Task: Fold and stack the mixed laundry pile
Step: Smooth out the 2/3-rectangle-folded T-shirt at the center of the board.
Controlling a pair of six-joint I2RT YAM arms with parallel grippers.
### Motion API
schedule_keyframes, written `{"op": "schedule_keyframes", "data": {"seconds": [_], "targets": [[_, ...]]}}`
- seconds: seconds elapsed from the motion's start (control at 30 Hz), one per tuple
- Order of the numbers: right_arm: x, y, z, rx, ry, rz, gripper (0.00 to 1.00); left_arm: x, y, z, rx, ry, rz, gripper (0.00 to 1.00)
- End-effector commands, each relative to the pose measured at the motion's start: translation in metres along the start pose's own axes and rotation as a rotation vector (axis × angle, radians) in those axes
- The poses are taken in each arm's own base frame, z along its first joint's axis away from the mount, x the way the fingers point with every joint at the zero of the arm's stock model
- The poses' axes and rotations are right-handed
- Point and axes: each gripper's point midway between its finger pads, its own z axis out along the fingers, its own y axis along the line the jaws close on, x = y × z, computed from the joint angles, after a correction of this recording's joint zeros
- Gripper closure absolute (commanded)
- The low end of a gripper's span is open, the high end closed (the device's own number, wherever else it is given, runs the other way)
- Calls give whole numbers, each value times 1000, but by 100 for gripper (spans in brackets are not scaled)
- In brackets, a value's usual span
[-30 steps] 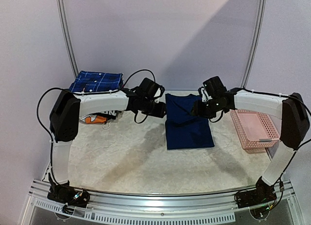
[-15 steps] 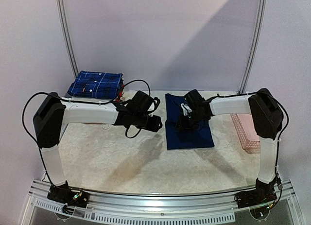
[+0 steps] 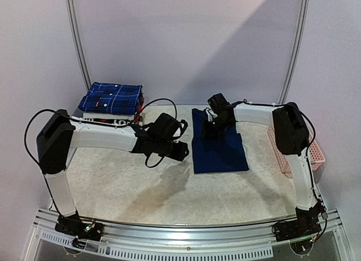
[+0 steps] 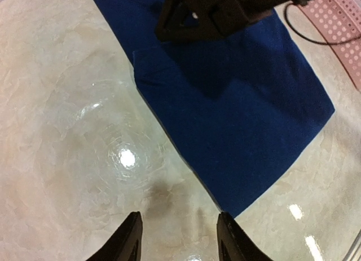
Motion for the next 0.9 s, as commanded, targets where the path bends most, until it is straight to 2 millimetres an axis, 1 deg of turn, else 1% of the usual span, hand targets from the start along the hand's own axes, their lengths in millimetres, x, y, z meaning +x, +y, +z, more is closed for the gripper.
{"op": "schedule_keyframes", "data": {"seconds": [0.0,0.07,0.13,0.17,0.2,0.23,0.27,0.37,0.4,0.43,0.47,0.5,0.53,0.6,0.7,0.73,0.77,0.83,0.87], "targets": [[-15,-9,3,19,25,-5,74,-12,-17,-22,-8,-64,91,52],[-25,-2,-5,3,11,-18,74,-10,-21,-24,-30,-62,127,51],[-32,4,-18,-8,-11,-27,73,-6,-26,-24,-38,-49,147,48],[-37,9,-30,-11,-31,-32,71,-2,-29,-22,-33,-40,148,47],[-37,8,-36,-2,-39,-30,69,2,-32,-20,-23,-30,143,46],[-32,4,-42,15,-36,-28,67,7,-35,-18,-11,-22,139,44],[-32,4,-53,24,-50,-28,65,11,-39,-16,7,-15,127,43],[-13,-10,-67,67,-52,-6,59,22,-47,-10,51,-2,97,41],[-8,-12,-78,71,-63,1,58,27,-49,-6,62,12,86,41],[-2,-15,-85,73,-76,10,56,30,-50,-2,70,24,79,41],[7,-21,-87,80,-71,26,55,35,-50,3,72,41,71,41],[14,-22,-97,80,-79,34,53,40,-50,7,71,55,65,41],[24,-27,-100,89,-74,43,52,43,-50,11,71,69,60,42],[39,-35,-115,104,-88,60,51,51,-50,19,75,89,54,44],[64,-48,-127,133,-89,88,47,60,-51,29,84,116,45,47],[69,-50,-135,137,-101,95,46,62,-51,31,78,125,42,47],[80,-57,-137,149,-92,107,44,64,-50,33,74,131,40,48],[89,-59,-150,148,-114,122,41,69,-49,38,73,143,37,51],[93,-61,-153,150,-119,128,41,70,-49,41,72,149,35,52]]}}
